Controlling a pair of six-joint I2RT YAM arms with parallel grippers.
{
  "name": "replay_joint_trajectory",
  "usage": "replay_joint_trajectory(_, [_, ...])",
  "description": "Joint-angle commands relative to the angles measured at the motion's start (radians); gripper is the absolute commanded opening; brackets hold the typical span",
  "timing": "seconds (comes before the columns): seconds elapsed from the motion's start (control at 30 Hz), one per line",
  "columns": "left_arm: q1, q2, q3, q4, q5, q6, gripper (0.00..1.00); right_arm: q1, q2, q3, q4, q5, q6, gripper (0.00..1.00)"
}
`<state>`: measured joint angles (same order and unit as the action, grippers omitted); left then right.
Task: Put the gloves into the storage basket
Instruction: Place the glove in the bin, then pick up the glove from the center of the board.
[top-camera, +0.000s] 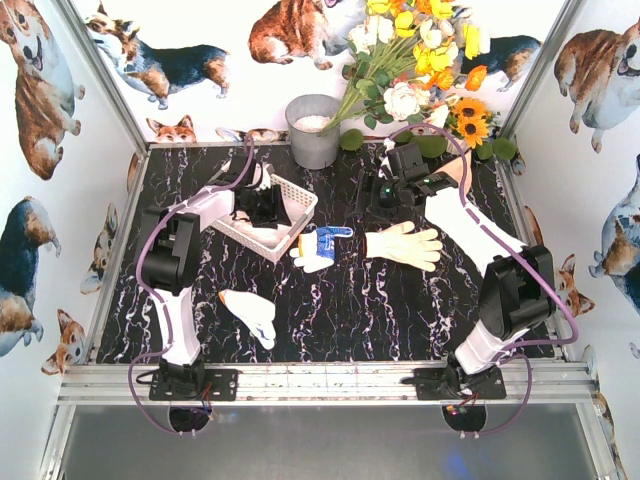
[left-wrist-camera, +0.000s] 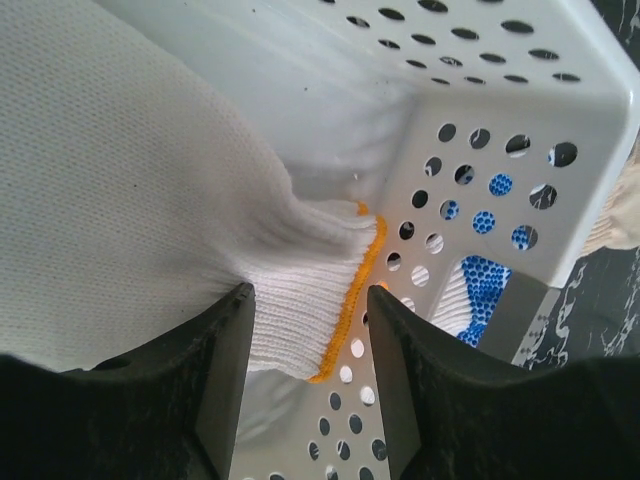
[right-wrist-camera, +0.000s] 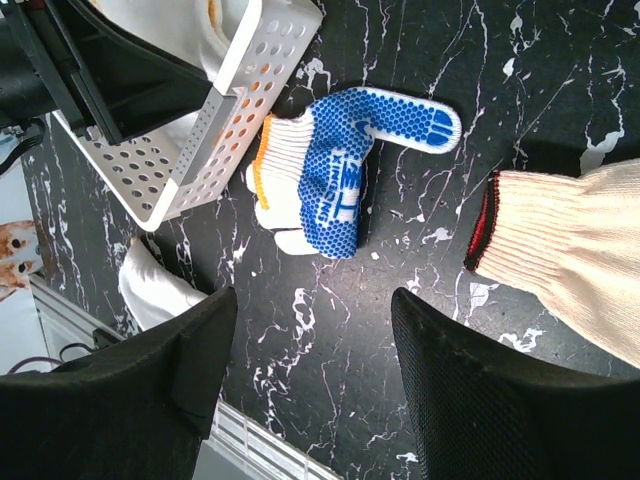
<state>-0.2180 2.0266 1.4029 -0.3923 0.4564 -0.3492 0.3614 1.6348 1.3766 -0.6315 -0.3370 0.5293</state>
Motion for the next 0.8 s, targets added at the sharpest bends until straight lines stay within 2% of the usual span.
replay_joint_trajectory(0.0, [0.005, -0.002, -0.033, 0.122, -0.015, -0.078, 0.43, -0.003, -0.044, -0.004, 0.039, -0.005, -0.005, 0.65])
replay_joint_trajectory(0.13, [0.006, -0.047, -0.050, 0.136, -0.067, -0.069, 0.47, -0.005, -0.065, -0.009, 0.040, -0.004, -0.006, 0.65])
replay_joint_trajectory(0.23, [0.007, -0.113, -0.048, 0.130, -0.097, -0.038, 0.55, -0.013, -0.097, -0.031, 0.032, 0.000, -0.005, 0.65])
replay_joint_trajectory(0.43, [0.032, -0.318, 0.004, 0.008, -0.164, 0.052, 0.72, -0.047, -0.238, -0.152, -0.002, 0.056, 0.027, 0.66])
replay_joint_trajectory(0.53, [0.042, -0.426, 0.020, -0.083, -0.204, 0.102, 0.76, -0.050, -0.330, -0.240, -0.007, 0.107, 0.036, 0.66])
replay_joint_trajectory(0.63, [0.049, -0.546, -0.031, -0.158, -0.241, 0.114, 0.81, -0.052, -0.415, -0.320, -0.010, 0.129, 0.059, 0.66])
replay_joint_trajectory(0.77, [0.058, -0.736, -0.183, -0.232, -0.296, 0.071, 0.86, -0.049, -0.468, -0.402, 0.009, 0.070, 0.100, 0.65])
